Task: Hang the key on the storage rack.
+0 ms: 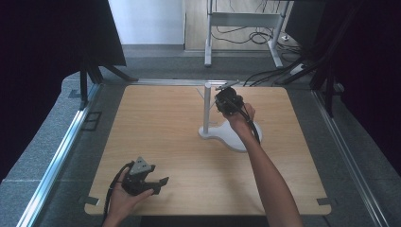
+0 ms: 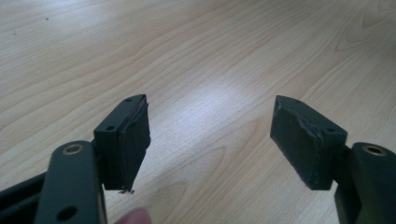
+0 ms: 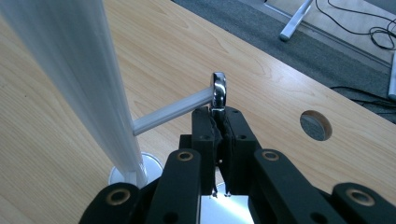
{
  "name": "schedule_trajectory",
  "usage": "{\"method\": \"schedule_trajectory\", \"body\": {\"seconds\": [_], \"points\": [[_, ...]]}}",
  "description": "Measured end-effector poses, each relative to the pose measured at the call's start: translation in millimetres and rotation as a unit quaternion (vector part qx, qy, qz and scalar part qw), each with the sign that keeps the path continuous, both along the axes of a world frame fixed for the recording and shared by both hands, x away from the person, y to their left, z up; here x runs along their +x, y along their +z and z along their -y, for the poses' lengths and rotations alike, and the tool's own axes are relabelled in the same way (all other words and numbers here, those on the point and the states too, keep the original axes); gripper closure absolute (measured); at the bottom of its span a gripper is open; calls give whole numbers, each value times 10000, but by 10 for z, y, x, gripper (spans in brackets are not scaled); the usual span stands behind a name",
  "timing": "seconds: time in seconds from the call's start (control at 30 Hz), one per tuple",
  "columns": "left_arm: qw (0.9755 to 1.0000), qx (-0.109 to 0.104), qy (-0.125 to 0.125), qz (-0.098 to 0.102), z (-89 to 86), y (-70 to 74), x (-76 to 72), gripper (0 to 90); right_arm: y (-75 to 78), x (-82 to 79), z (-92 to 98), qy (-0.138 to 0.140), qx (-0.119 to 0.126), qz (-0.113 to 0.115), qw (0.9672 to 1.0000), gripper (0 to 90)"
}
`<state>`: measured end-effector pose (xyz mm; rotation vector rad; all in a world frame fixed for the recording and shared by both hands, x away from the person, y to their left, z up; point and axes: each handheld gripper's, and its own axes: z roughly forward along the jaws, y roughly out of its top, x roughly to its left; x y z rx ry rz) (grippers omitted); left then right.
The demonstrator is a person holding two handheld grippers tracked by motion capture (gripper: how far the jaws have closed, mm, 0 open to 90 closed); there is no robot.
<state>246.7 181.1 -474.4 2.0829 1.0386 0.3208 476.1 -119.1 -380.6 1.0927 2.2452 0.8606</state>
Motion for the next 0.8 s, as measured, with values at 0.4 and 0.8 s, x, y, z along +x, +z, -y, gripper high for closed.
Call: {"method": "schedule_trajectory", "body": {"seconds": [0.4,0.8], "points": [[10000,5,-6,-10,7,-7,2,289,-36,-61,-57,83,-195,114,9997,839],[10000,18,-23,-30,17,-19,9,288,-32,-140,-45,217,-23,-36,9998,738]]}}
